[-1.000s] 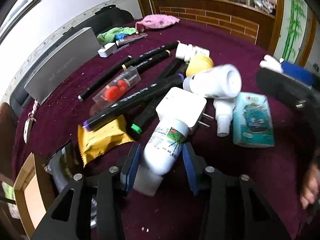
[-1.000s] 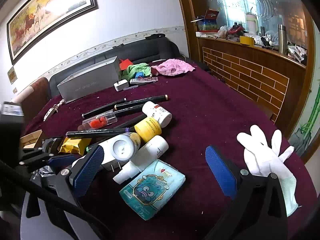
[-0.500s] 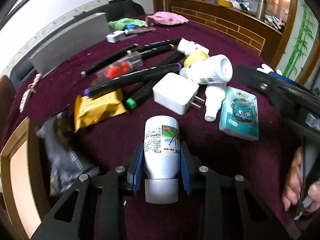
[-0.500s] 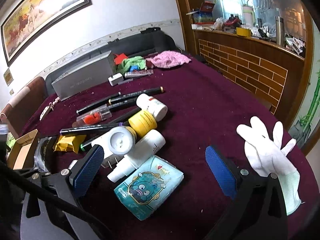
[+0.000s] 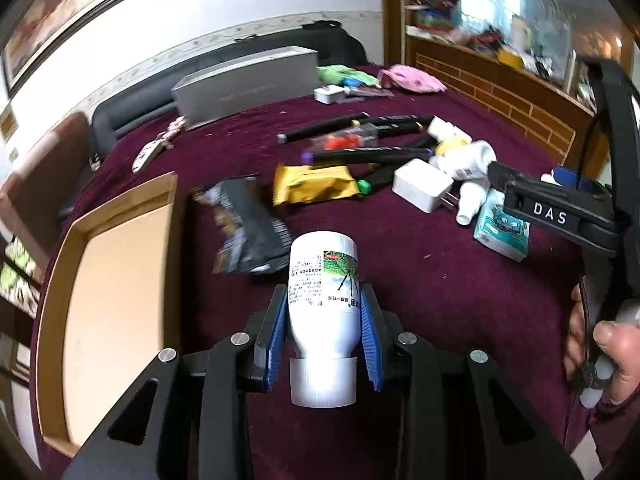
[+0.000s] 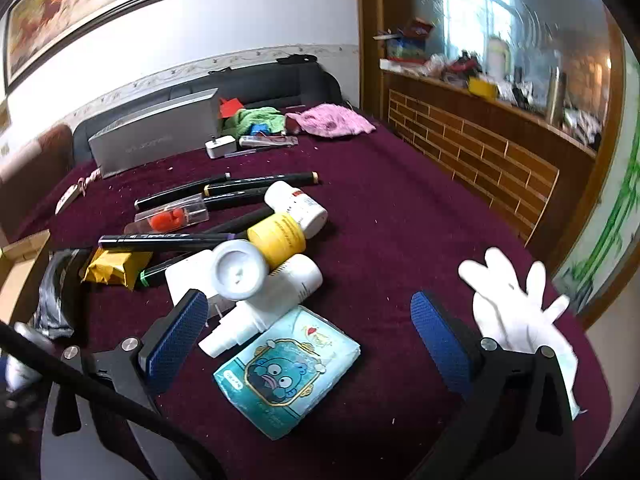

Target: Organize objects

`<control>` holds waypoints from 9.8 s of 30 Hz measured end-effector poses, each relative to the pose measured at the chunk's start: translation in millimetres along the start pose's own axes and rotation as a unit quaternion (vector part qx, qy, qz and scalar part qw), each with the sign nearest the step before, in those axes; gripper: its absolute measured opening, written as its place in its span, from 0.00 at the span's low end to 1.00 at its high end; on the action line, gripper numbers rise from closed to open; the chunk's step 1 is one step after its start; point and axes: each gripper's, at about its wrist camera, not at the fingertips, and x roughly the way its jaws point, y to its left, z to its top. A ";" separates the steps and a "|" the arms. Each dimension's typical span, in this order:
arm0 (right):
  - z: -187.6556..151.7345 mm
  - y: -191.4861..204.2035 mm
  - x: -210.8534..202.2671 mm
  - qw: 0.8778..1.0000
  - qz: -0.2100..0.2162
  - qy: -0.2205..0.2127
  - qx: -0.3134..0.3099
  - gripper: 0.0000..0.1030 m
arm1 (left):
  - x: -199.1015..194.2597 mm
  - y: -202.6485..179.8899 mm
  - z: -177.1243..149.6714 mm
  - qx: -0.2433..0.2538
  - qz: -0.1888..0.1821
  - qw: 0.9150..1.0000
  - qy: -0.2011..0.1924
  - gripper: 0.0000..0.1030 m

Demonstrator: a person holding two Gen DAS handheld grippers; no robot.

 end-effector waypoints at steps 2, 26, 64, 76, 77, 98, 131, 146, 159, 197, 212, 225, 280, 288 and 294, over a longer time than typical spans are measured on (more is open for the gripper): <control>3.9 5.0 -13.4 1.000 -0.006 -0.003 -0.011 0.98 | -14.3 15.3 -5.3 -0.016 0.000 1.000 -0.013 0.28; 64.0 125.6 6.8 0.965 0.204 0.153 -0.052 0.92 | -54.8 166.0 -62.7 -0.148 0.030 0.987 -0.057 0.28; 53.3 78.1 92.8 0.920 0.247 0.297 -0.064 0.28 | -66.1 145.9 -66.3 -0.159 0.034 0.985 -0.057 0.28; 68.4 51.4 88.1 0.957 0.148 0.239 -0.065 0.32 | -68.3 140.6 -66.2 -0.157 0.040 0.985 -0.058 0.28; 68.2 54.1 90.1 0.959 0.134 0.239 -0.069 0.33 | -67.4 140.1 -66.2 -0.157 0.039 0.985 -0.057 0.28; 42.0 74.4 84.4 0.958 0.099 0.249 -0.100 0.41 | -58.9 146.3 -69.5 -0.170 0.038 0.983 -0.051 0.28; 61.1 320.5 70.9 0.912 0.286 0.292 -0.043 0.42 | 57.7 254.1 17.1 -0.235 -0.011 0.972 0.025 0.28; 60.6 332.9 83.4 0.933 0.241 0.258 -0.068 0.42 | 87.7 259.6 22.7 -0.267 -0.042 0.962 0.029 0.28; 76.5 308.0 59.7 0.943 0.257 0.208 -0.045 0.44 | 49.7 254.7 14.7 -0.278 -0.023 0.960 0.005 0.29; 24.4 -25.0 -45.1 0.975 0.188 0.066 0.098 0.66 | -9.7 56.1 30.5 -0.111 -0.074 0.991 -0.030 0.53; 5.4 -73.1 -22.5 0.963 0.210 0.077 0.147 0.66 | 119.9 23.9 138.1 -0.145 -0.103 0.983 0.041 0.53; -2.0 -75.7 2.7 0.952 0.237 0.090 0.169 0.66 | 133.7 -30.7 108.1 -0.048 -0.234 0.955 0.176 0.53; -14.3 -81.3 11.8 0.954 0.231 0.082 0.176 0.66 | 98.9 -86.9 58.6 0.006 -0.156 0.985 0.072 0.00; -13.7 -74.1 8.7 0.962 0.210 0.077 0.158 0.66 | 71.2 -50.2 52.3 -0.044 -0.174 0.983 0.041 0.00; -13.4 -69.1 6.0 0.967 0.196 0.072 0.143 0.66 | 87.1 -12.1 64.6 -0.186 -0.232 0.954 0.047 0.39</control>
